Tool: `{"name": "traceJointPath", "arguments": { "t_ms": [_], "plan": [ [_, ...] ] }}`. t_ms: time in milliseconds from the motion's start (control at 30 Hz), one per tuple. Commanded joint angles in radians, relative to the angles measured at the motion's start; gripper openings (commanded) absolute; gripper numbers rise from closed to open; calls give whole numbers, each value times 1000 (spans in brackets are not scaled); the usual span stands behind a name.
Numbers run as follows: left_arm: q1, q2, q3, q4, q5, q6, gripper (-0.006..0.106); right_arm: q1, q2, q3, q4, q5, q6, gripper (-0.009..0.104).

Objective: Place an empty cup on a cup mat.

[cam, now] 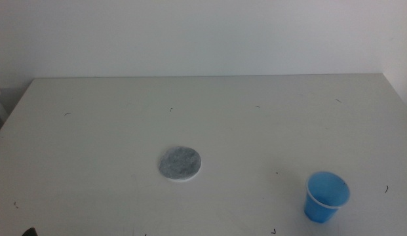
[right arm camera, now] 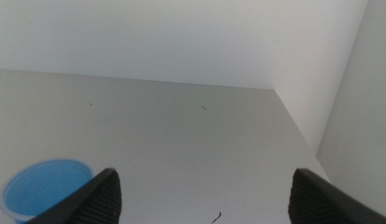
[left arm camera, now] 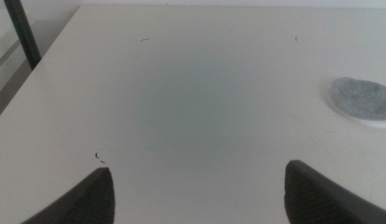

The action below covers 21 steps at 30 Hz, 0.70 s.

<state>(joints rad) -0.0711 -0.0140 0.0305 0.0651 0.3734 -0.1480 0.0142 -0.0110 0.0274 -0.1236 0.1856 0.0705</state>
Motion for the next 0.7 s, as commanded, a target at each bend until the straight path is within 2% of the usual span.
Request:
{"name": "traceJointPath", "arguments": {
  "t_ms": [0,133,467,600,667],
  "plan": [
    [1,-13,-6,0,-68,-11,105,-1,-26,-6,-3,-82,-3,92],
    [1,-13,-6,0,-68,-11,105,-1,-26,-6,31,-82,-6,92],
    [1,-13,-6,0,-68,-11,105,-1,-26,-6,47,-82,-6,92],
    [1,-13,-6,0,-68,-11,105,-1,-25,-21,86,-61,-29,92],
    [1,-13,-6,0,-68,-11,105,-1,-19,-49,86,-29,-29,92]
  ]
}}
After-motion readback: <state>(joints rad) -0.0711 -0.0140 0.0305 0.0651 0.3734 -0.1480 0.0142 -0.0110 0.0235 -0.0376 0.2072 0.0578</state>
